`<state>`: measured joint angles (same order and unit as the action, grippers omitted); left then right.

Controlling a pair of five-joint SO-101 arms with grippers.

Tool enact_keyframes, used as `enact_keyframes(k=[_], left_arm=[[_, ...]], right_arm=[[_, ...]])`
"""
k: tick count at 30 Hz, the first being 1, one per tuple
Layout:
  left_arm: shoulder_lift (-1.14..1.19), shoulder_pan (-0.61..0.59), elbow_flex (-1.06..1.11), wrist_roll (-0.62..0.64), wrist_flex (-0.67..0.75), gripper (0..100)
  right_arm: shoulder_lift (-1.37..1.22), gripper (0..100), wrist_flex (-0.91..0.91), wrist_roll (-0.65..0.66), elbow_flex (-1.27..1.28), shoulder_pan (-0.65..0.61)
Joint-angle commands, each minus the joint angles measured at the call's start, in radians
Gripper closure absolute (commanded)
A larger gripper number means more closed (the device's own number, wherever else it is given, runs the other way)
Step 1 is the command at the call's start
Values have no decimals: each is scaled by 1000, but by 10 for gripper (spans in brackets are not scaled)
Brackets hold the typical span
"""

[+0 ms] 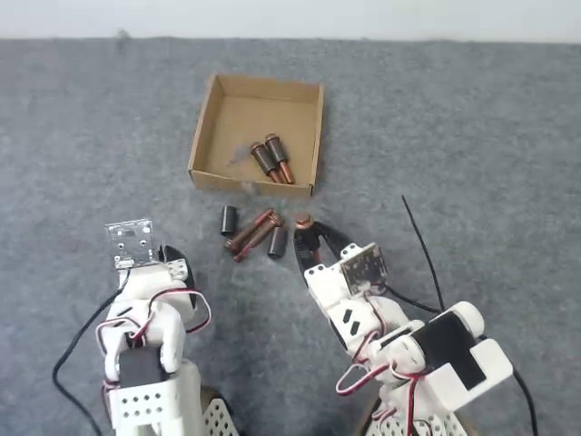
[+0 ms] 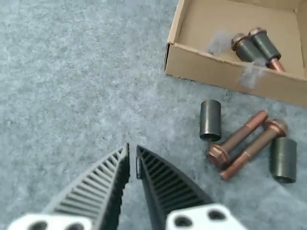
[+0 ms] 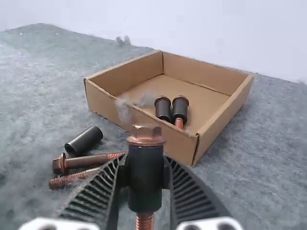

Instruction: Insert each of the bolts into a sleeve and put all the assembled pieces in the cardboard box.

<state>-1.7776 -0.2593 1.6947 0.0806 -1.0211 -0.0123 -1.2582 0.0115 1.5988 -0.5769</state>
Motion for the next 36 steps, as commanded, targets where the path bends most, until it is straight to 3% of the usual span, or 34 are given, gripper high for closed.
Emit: enact_keyframes(k=[1,12,18,27,31,36], left_arm=[[-17,-9,-8,-40,-8,978],[-17,-11,-8,-40,-8,978],[-17,-11,-8,-40,-8,978],[-17,-11,-8,-40,-9,976],[-17,-11,-8,-41,-9,976],[-17,-9,-8,-78,-9,976]], right_arm=[[53,992,59,11,-95,21],[53,992,323,12,-236,22],[53,992,552,12,-330,24],[53,992,792,17,-470,110],[53,992,990,17,-582,142],[53,992,1366,11,-802,162]])
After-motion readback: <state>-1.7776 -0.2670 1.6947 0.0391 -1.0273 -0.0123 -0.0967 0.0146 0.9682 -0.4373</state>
